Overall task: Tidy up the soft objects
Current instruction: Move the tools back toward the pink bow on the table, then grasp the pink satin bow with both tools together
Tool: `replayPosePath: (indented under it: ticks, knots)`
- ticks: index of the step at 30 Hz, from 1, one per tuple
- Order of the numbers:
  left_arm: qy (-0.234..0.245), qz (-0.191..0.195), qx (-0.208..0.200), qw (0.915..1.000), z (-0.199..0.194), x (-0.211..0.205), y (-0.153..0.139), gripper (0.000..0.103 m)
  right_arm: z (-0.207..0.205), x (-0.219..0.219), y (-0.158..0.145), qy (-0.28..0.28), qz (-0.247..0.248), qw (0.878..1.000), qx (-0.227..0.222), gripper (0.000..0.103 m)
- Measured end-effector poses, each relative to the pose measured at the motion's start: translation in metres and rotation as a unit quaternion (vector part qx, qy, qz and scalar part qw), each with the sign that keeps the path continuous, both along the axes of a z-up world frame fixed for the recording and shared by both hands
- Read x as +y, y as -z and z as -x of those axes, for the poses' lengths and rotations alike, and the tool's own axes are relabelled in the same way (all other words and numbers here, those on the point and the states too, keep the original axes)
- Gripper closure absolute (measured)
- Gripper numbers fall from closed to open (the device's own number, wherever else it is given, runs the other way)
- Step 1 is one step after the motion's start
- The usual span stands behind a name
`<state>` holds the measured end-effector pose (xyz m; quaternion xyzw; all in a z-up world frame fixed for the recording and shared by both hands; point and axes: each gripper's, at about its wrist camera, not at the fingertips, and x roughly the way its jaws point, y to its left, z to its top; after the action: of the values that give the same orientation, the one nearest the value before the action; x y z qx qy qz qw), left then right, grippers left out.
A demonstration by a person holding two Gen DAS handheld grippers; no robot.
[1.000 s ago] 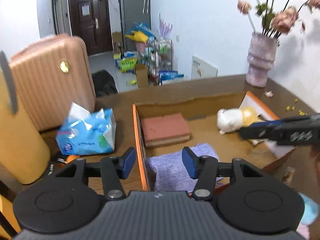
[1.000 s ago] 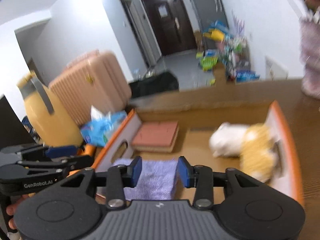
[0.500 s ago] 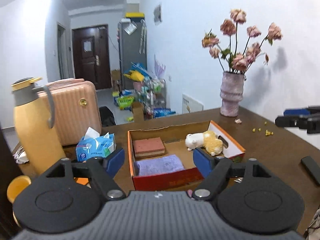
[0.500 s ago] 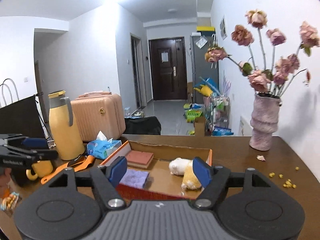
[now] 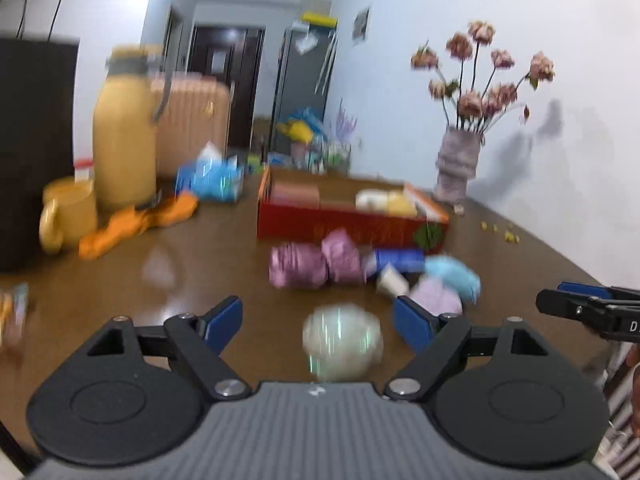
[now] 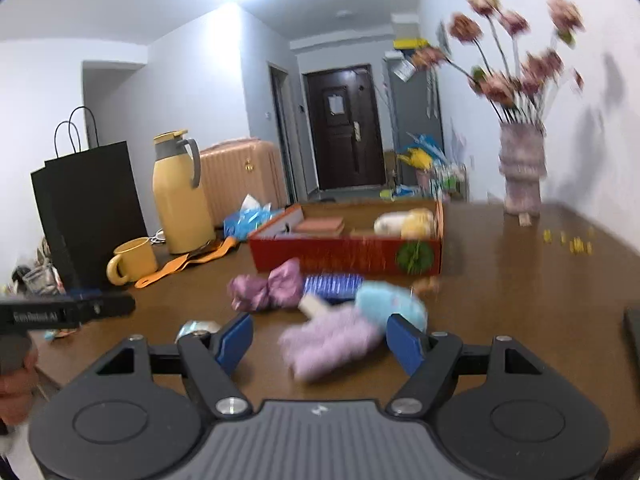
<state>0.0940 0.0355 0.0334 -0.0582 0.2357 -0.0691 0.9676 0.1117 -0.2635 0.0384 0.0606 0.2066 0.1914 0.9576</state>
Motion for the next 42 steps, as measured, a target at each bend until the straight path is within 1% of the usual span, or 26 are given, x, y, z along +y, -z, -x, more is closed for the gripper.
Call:
replayPosePath:
  ticks: [2,4,6,10,15,18,19,22,24,26,27,28,30,32,33,34,35,38,39,40,41,42]
  knots:
    - [0.004,-0.008,0.013,0.9999,0.008,0.000,0.008,0.019,0.016,-0.001,0.011,0.004,-0.013,1.000,0.010,0.030]
    - [0.008,-0.016,0.017,0.9997,0.012,0.001,0.013,0.019,0.030,0.001,0.019,0.007,-0.005,1.000,0.013,0.030]
    - [0.008,-0.015,0.018,0.9997,0.009,0.001,0.014,0.019,0.034,0.004,0.024,0.008,0.002,1.000,0.018,0.030]
    - [0.005,-0.009,0.021,0.9997,0.003,0.001,0.017,0.019,0.027,0.011,0.033,0.020,0.004,0.999,0.030,0.030]
    - [0.003,0.006,0.033,0.9994,-0.023,0.010,0.020,0.019,0.011,0.020,0.037,0.003,-0.011,0.999,0.035,0.030]
    - [0.004,0.018,0.038,0.9991,-0.054,0.017,0.016,0.020,-0.015,0.030,0.029,-0.013,-0.007,0.999,0.035,0.033]
    - [0.007,0.019,0.038,0.9991,-0.066,0.019,0.015,0.020,-0.025,0.033,0.025,-0.019,-0.006,0.999,0.033,0.035]
    - [0.023,0.028,0.046,0.9983,-0.108,0.025,0.013,0.022,-0.064,0.045,0.013,-0.035,-0.005,0.999,0.031,0.038]
    - [0.029,0.042,0.058,0.9970,-0.138,0.030,0.014,0.025,-0.097,0.055,0.008,-0.048,-0.002,0.998,0.038,0.039]
    - [0.032,0.054,0.073,0.9954,-0.167,0.034,0.017,0.030,-0.128,0.066,0.008,-0.059,0.000,0.997,0.053,0.045]
    - [0.033,0.056,0.080,0.9947,-0.179,0.036,0.021,0.031,-0.145,0.073,0.008,-0.067,-0.001,0.996,0.061,0.045]
    - [0.031,0.056,0.087,0.9941,-0.191,0.036,0.024,0.033,-0.160,0.078,0.008,-0.075,-0.002,0.995,0.067,0.045]
    - [0.025,0.056,0.104,0.9927,-0.213,0.037,0.034,0.041,-0.192,0.090,0.012,-0.080,-0.003,0.993,0.087,0.048]
    - [0.033,0.061,0.117,0.9907,-0.229,0.039,0.043,0.043,-0.220,0.101,0.019,-0.087,0.004,0.990,0.107,0.056]
    - [0.038,0.064,0.122,0.9898,-0.234,0.040,0.047,0.043,-0.233,0.107,0.023,-0.090,0.010,0.989,0.116,0.058]
    - [0.038,0.068,0.124,0.9892,-0.238,0.042,0.051,0.043,-0.242,0.112,0.028,-0.091,0.015,0.988,0.124,0.061]
    - [0.039,0.074,0.123,0.9888,-0.242,0.044,0.055,0.043,-0.252,0.118,0.033,-0.092,0.019,0.987,0.133,0.061]
    - [0.043,0.097,0.127,0.9863,-0.250,0.050,0.063,0.043,-0.265,0.125,0.046,-0.094,0.019,0.984,0.148,0.064]
    - [0.045,0.107,0.129,0.9849,-0.252,0.053,0.065,0.045,-0.268,0.126,0.051,-0.093,0.020,0.984,0.153,0.066]
    - [0.047,0.118,0.132,0.9831,-0.254,0.055,0.068,0.048,-0.270,0.127,0.054,-0.092,0.018,0.984,0.153,0.067]
    - [0.052,0.129,0.135,0.9810,-0.257,0.056,0.070,0.059,-0.271,0.127,0.055,-0.094,0.017,0.984,0.152,0.070]
    - [0.061,0.142,0.136,0.9786,-0.258,0.057,0.071,0.072,-0.270,0.127,0.055,-0.094,0.016,0.984,0.151,0.073]
